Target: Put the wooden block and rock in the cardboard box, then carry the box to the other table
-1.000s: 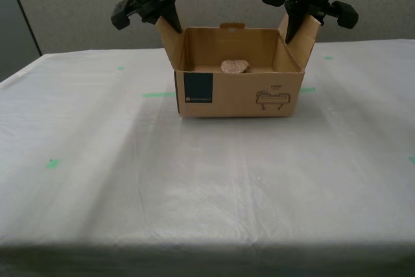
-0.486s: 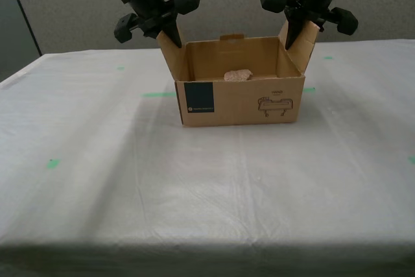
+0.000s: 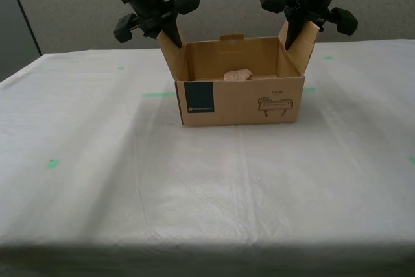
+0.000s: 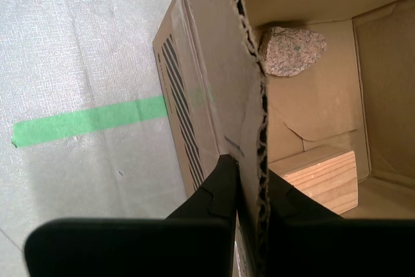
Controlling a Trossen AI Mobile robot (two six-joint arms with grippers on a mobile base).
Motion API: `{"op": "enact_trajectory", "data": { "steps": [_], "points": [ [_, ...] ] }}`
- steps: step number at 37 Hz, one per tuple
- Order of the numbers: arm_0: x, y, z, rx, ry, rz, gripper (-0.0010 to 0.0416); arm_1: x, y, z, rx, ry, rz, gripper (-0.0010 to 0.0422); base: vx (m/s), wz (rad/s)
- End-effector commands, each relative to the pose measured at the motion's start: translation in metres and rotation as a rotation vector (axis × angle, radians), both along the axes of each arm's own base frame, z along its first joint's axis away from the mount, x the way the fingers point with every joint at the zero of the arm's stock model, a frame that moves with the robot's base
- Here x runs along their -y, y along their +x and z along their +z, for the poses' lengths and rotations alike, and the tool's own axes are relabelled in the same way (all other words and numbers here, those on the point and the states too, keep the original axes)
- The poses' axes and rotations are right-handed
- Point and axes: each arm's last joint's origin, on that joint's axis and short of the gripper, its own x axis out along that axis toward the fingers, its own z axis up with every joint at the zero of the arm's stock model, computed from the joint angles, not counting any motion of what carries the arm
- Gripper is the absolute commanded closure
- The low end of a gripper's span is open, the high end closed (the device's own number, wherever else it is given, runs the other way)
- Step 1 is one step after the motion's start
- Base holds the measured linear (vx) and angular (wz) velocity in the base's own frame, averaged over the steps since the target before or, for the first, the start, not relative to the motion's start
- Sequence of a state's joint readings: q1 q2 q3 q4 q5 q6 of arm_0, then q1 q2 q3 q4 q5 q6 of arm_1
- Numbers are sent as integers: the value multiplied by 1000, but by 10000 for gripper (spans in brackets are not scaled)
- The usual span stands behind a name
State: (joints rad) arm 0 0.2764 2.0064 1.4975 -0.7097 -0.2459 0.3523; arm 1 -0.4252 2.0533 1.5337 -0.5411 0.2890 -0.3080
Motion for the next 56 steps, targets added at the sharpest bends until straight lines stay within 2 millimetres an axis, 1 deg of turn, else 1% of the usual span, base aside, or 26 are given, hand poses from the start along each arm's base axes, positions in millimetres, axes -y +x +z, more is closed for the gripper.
{"op": "enact_trajectory", "data": {
  "steps": [1, 7, 10, 15, 22, 29, 34, 42, 43, 48, 52, 56],
  "points": [
    [-1, 0, 1, 7, 9, 1, 404, 0, 0, -1, -6, 0, -4, 404, 0, 0],
    [-1, 1, 1, 6, 10, -3, 394, 0, 0, -1, -16, -9, 8, 357, 0, 0],
    [0, 1, 1, 10, -2, -8, 379, 0, -1, -1, -25, -17, 21, 328, 0, 0],
    [0, 1, 1, 17, -27, -19, 338, 0, 0, -1, -24, -17, 21, 279, 0, 0],
    [0, 1, 1, 14, -26, -21, 265, 0, -1, -1, -29, -19, 29, 211, 0, 0],
    [0, 0, 1, 10, -28, -21, 170, 0, 0, -1, -33, -22, 38, 141, 0, 0],
    [0, 0, 1, 7, -29, -20, 98, 1, -1, -1, -38, -25, 45, 100, 0, 0],
    [0, 0, 0, 12, -39, 13, 4, 1, -1, -1, -42, -27, 53, 43, 0, 0],
    [1, -1, 0, 13, -41, 19, -1, 1, -1, 0, -41, -27, 52, 36, 0, 0],
    [1, -1, 0, 7, -47, 32, 28, 0, -1, 2, -29, -26, 43, 8, 0, 0],
    [1, -2, 0, 1, -49, 32, 39, 0, -1, 5, -21, -27, 45, 22, 0, 0],
    [1, -2, 1, 5, -48, 31, 42, 0, -2, 7, -16, -29, 44, 23, 0, 0]
  ]
}}
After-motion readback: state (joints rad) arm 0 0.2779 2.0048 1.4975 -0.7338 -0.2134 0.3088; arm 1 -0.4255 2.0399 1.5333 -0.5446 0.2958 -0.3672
